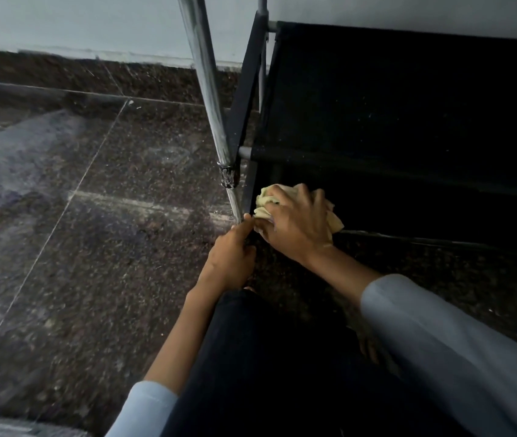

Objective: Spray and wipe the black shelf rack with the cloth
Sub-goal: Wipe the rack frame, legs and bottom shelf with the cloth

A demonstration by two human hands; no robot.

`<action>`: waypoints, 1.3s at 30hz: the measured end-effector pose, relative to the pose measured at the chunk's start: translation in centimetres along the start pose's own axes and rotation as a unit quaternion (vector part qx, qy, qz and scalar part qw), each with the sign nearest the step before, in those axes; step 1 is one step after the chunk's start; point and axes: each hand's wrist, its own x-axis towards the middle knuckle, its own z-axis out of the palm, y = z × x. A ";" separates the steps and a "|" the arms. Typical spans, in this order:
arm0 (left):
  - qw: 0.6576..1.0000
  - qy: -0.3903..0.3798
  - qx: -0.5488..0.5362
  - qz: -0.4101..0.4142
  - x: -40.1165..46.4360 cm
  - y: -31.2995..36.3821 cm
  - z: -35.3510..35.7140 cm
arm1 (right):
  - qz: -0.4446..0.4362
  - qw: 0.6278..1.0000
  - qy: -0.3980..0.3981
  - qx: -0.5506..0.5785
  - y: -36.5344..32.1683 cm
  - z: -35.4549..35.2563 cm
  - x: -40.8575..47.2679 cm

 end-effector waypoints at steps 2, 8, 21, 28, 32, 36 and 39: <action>1.000 -0.003 0.001 -0.003 0.0 0.3 -0.1 | 0.048 0.997 -0.061 0.008 -0.1 -0.1 1.6; 1.000 -0.007 0.021 -0.006 0.1 0.2 -0.5 | 0.168 0.938 -0.142 0.269 3.9 -0.8 4.5; 0.998 0.021 0.010 -0.058 0.7 0.2 -2.1 | 0.022 0.999 -0.044 -0.013 0.0 -1.4 -0.1; 0.998 0.020 0.016 -0.063 0.8 0.5 -2.5 | 0.135 0.980 -0.132 0.071 1.1 -0.6 3.7; 0.998 0.015 0.005 -0.059 0.7 0.4 -2.7 | 0.156 0.980 -0.068 0.103 1.5 -0.1 2.6; 0.997 0.005 -0.009 -0.070 0.7 0.4 -2.8 | 0.392 0.891 0.026 0.228 3.5 -1.5 2.4; 0.996 -0.010 0.035 -0.081 1.2 0.9 -2.4 | 0.316 0.933 0.026 0.171 3.3 -3.3 1.6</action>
